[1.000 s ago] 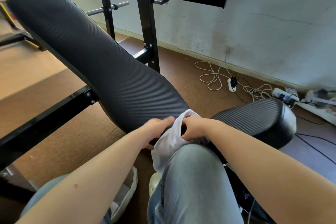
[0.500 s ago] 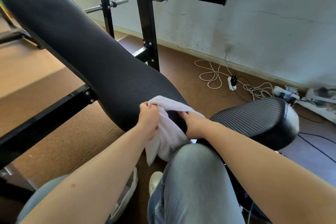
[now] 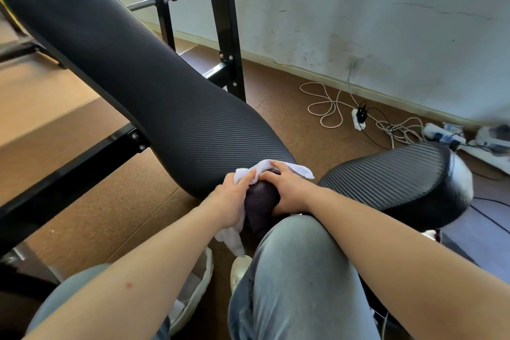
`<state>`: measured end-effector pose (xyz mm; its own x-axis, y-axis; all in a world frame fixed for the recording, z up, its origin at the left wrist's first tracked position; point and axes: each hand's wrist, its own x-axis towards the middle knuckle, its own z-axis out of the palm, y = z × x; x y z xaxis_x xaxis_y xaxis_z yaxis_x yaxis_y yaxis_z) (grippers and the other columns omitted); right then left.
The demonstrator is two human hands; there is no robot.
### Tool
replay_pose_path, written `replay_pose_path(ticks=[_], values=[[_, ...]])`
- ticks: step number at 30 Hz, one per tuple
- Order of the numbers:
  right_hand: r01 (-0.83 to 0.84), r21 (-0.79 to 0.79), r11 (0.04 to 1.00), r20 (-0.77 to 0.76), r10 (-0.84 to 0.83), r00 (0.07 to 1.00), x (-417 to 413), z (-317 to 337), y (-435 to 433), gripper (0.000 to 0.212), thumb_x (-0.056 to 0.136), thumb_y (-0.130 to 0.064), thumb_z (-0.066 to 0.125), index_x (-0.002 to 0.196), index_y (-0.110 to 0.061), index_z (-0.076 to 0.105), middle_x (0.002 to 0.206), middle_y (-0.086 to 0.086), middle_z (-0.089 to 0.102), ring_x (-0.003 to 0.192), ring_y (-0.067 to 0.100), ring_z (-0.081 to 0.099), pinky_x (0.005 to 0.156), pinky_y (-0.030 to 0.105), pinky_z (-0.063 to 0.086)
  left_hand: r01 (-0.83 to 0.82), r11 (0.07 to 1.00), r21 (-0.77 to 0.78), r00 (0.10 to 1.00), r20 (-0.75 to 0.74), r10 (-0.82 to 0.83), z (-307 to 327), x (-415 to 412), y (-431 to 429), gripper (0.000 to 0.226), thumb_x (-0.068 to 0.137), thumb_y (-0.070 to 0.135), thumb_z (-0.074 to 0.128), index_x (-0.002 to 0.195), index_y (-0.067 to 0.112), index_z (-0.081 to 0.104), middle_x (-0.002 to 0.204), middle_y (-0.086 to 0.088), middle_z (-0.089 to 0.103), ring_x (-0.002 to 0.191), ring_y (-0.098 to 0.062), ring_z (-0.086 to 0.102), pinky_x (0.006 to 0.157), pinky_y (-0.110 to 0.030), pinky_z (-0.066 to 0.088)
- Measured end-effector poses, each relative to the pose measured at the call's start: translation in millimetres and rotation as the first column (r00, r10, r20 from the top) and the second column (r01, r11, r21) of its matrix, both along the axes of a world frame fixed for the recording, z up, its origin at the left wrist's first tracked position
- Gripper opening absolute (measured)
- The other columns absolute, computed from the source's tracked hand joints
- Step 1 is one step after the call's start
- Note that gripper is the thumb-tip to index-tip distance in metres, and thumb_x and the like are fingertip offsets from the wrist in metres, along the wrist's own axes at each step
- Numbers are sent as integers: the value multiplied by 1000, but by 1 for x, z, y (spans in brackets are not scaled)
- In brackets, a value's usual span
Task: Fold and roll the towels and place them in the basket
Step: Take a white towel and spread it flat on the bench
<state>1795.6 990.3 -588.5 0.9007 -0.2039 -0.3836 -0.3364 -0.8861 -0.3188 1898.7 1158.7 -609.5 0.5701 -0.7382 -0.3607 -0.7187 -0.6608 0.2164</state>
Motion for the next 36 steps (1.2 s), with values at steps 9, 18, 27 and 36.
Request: replay_pose_path(ticks=[9, 18, 27, 36], values=[[317, -67, 946, -8, -318, 948, 1, 7, -11, 67, 84, -16, 63, 144, -38, 42, 152, 9, 18, 132, 45, 44, 103, 48, 49, -287, 806, -518, 923, 76, 377, 19, 26, 15, 10, 96, 23, 61, 100, 20, 53, 97, -1, 53, 85, -19, 58, 63, -25, 42], [395, -197, 897, -87, -417, 905, -2, -1, -9, 102, 94, -30, 65, 161, -39, -12, 168, 13, -22, 153, 49, 0, 115, 57, 33, -512, 548, -662, 817, -178, 548, 43, 48, 26, 34, 95, 12, 62, 128, 19, 56, 120, -7, 50, 94, -18, 50, 64, -21, 39], [265, -172, 949, 179, -234, 956, 13, 33, 18, 94, 93, -44, 65, 163, -32, 4, 170, 8, -17, 151, 38, 30, 112, 57, 39, -382, 558, -737, 903, -168, 396, 65, 46, 41, 46, 87, 3, 63, 129, 21, 61, 117, -3, 54, 101, -15, 51, 80, -25, 43], [224, 17, 974, 262, -221, 940, 60, 49, 57, 69, 94, -43, 68, 155, -36, 37, 171, 7, 12, 151, 38, 28, 116, 53, 38, -360, 403, -842, 906, -211, 368, 105, 45, 78, 32, 89, 5, 66, 117, 22, 62, 109, 2, 63, 97, -14, 60, 76, -16, 51]])
